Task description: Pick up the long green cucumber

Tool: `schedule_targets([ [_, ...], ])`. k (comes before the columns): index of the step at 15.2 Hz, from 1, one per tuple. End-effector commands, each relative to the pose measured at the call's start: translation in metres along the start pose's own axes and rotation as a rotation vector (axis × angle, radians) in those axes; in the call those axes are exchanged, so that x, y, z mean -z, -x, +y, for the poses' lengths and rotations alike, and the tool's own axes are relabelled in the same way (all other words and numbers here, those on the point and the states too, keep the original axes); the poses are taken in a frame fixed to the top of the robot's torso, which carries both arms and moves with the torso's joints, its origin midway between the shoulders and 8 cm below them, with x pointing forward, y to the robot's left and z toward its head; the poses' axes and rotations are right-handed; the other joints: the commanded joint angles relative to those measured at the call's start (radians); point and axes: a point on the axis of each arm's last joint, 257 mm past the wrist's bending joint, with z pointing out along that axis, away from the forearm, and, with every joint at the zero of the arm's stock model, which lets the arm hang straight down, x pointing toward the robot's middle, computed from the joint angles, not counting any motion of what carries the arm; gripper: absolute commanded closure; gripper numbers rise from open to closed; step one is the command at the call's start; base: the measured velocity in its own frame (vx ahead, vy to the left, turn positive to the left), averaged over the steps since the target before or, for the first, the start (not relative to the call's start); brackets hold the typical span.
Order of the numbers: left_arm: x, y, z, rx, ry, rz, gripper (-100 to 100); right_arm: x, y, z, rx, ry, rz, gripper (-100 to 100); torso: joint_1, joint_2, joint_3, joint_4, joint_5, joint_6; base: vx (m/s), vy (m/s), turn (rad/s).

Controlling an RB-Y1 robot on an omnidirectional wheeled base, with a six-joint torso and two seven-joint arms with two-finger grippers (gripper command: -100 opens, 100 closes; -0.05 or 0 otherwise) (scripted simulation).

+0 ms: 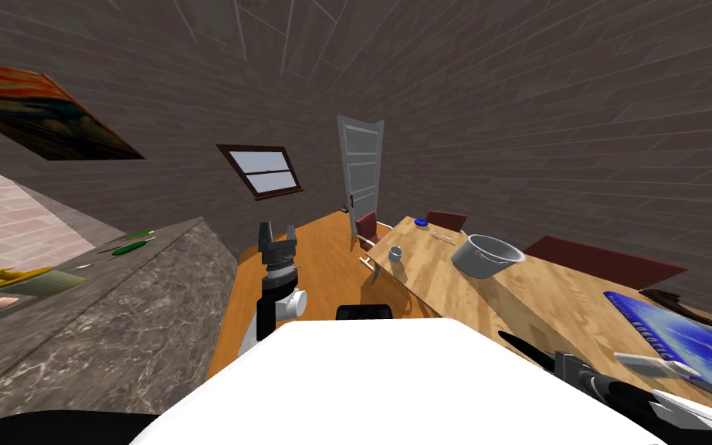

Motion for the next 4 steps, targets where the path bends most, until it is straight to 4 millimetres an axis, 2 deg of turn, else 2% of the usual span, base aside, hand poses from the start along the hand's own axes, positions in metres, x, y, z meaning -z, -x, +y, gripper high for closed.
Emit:
schedule_targets([
  [1,0.0,0.0,0.0,0.0,0.0,0.0,0,0.004,-0.0028,-0.0009,0.009,-0.005,-0.011,100,0.0,0.0,0.0,0.0,0.0,0.0,0.088,0.032,-0.147],
  [3,0.0,0.0,0.0,0.0,0.0,0.0,0,0.004,-0.0026,-0.0013,0.031,-0.007,-0.011,100,0.001,0.0,0.0,0.0,0.001,0.0,0.08,0.023,-0.082],
  [4,0.0,0.0,0.0,0.0,0.0,0.0,0,0.0037,-0.0027,-0.0003,0.019,-0.005,-0.009,100,0.0,0.0,0.0,0.0,0.001,-0.001,0.039,0.006,-0.011],
])
